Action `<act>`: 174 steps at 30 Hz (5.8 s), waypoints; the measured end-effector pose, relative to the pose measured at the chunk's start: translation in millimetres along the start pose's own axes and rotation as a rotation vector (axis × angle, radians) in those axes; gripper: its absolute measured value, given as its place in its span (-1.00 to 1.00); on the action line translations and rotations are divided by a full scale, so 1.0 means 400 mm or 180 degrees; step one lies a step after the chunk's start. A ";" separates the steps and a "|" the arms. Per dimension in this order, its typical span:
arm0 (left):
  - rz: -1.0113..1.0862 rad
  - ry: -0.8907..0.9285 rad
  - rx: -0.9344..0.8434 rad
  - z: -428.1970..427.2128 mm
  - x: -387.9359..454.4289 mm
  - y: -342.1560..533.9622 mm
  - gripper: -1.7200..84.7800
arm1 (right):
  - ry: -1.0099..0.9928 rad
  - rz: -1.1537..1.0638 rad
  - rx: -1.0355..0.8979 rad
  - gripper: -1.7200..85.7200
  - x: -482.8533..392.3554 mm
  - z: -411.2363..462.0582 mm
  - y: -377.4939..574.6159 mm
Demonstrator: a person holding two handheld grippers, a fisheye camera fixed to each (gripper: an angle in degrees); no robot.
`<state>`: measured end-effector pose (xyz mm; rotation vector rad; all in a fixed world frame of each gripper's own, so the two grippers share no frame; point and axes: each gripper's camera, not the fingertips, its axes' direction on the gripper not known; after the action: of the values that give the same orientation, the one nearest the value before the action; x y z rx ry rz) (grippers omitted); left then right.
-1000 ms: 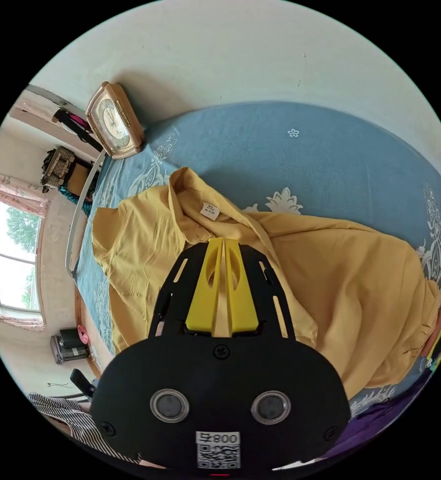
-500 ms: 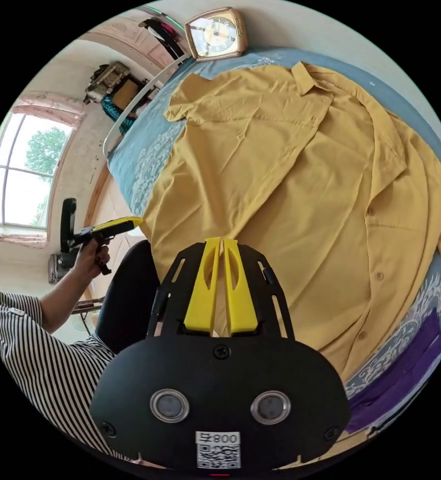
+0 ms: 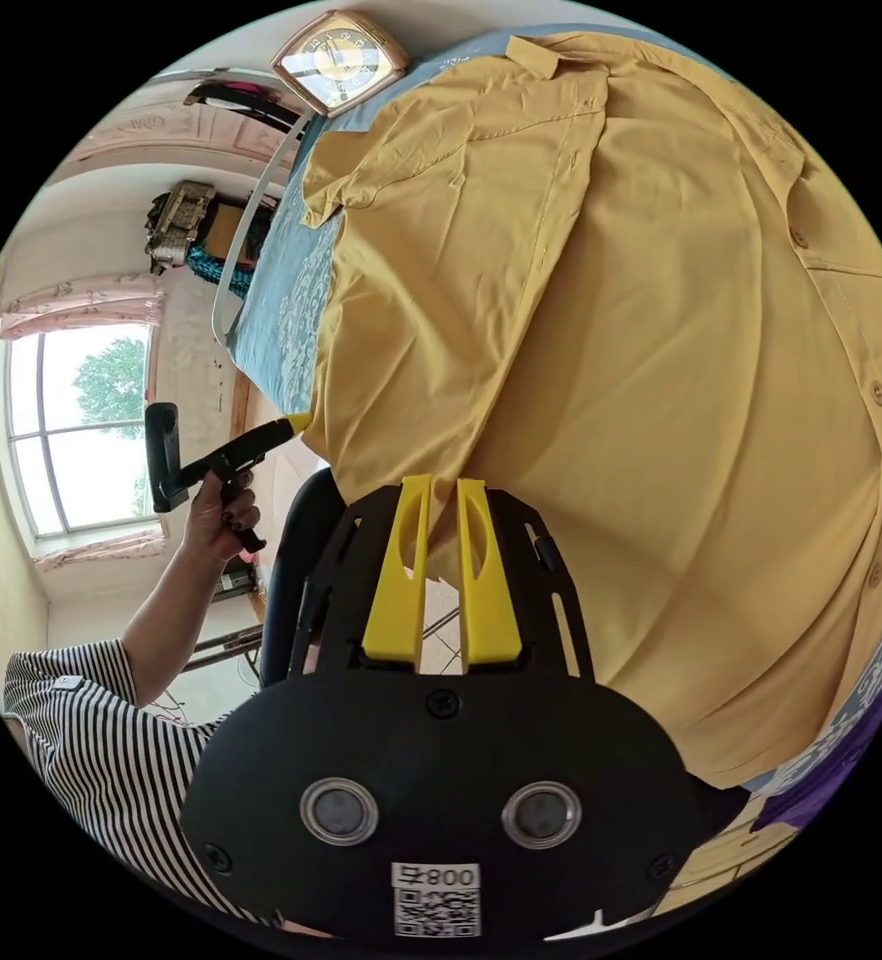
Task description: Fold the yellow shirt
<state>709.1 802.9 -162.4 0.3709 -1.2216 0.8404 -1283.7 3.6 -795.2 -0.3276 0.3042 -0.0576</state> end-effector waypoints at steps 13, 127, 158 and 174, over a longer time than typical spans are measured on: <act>0.0028 0.0136 0.0385 -0.146 0.014 -0.064 -0.95 | -0.0055 0.0010 0.0157 -0.96 -0.005 -0.132 0.203; 0.1865 -0.0959 0.0213 0.538 1.726 -1.878 -0.91 | -0.0545 -0.0670 0.0464 -0.96 0.084 -0.147 0.163; 0.0795 0.1141 -0.0955 0.449 1.173 -0.682 -0.79 | 0.0493 -0.0322 0.0151 -0.82 0.010 -0.304 0.491; 0.1007 0.0773 -0.1018 0.435 1.090 -0.395 -0.82 | 0.1058 0.0085 0.0451 -0.81 -0.007 -0.385 0.692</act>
<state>751.5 742.6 327.4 -0.1847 -1.1768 0.9105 -1331.3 218.3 -1023.3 -0.1717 0.6305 -0.1073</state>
